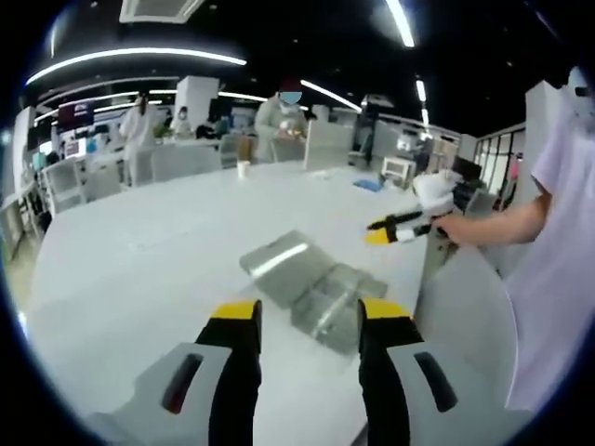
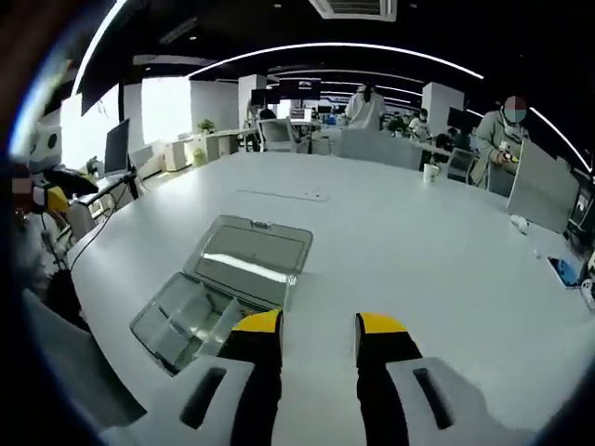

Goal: Insert the divider into the dual guide fixture by aligning both edges with the guide slots and pushing it downward to the bottom, including one-sided entry, uneven engagement, binding, and posture correction.

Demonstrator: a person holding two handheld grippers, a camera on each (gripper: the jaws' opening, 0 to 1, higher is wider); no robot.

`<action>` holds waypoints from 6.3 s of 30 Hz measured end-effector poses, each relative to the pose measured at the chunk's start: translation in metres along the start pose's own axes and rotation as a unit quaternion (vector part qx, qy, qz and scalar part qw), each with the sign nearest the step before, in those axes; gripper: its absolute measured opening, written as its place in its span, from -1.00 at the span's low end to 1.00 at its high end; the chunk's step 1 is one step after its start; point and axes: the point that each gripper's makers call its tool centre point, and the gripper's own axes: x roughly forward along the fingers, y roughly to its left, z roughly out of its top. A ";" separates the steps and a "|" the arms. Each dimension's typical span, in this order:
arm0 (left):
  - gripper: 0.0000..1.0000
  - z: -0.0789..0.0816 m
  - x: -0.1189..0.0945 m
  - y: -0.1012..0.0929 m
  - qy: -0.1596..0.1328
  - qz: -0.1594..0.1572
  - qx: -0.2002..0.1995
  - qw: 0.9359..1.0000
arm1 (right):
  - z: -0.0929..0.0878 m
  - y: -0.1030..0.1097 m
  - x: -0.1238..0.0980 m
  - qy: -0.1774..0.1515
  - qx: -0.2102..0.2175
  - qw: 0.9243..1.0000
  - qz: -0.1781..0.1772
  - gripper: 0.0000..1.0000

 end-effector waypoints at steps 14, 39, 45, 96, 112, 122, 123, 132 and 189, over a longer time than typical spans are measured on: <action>-0.53 0.024 0.054 -0.036 -0.017 -0.054 -0.050 0.997 | 0.040 0.046 -0.015 -0.065 -0.018 0.997 0.047 -0.47; -0.66 0.021 0.094 -0.070 -0.018 -0.139 -0.154 0.978 | 0.072 0.128 -0.042 -0.130 -0.099 0.978 0.131 -0.47; -0.77 0.020 0.098 -0.076 -0.012 -0.147 -0.160 0.976 | 0.072 0.134 -0.044 -0.134 -0.109 0.975 0.137 -0.47; -1.00 0.009 0.085 -0.066 0.024 -0.140 -0.121 0.982 | 0.103 0.092 -0.082 -0.027 -0.273 0.918 0.286 -0.66; -1.00 0.024 0.096 -0.094 0.046 -0.180 -0.039 0.982 | 0.103 0.110 -0.081 0.134 -0.426 0.807 0.387 -0.70; -1.00 0.012 0.102 -0.105 0.067 -0.190 -0.021 0.979 | 0.067 0.124 -0.068 0.202 -0.480 0.744 0.418 -0.72; -1.00 0.012 0.102 -0.106 0.070 -0.192 -0.017 0.979 | 0.066 0.127 -0.067 0.203 -0.483 0.741 0.419 -0.72; -1.00 0.012 0.103 -0.110 0.087 -0.200 0.007 0.976 | 0.055 0.132 -0.065 0.237 -0.512 0.706 0.429 -0.84; -0.53 0.013 0.080 -0.096 0.056 -0.161 0.036 0.985 | 0.052 0.140 -0.062 0.292 -0.469 0.713 0.432 -1.00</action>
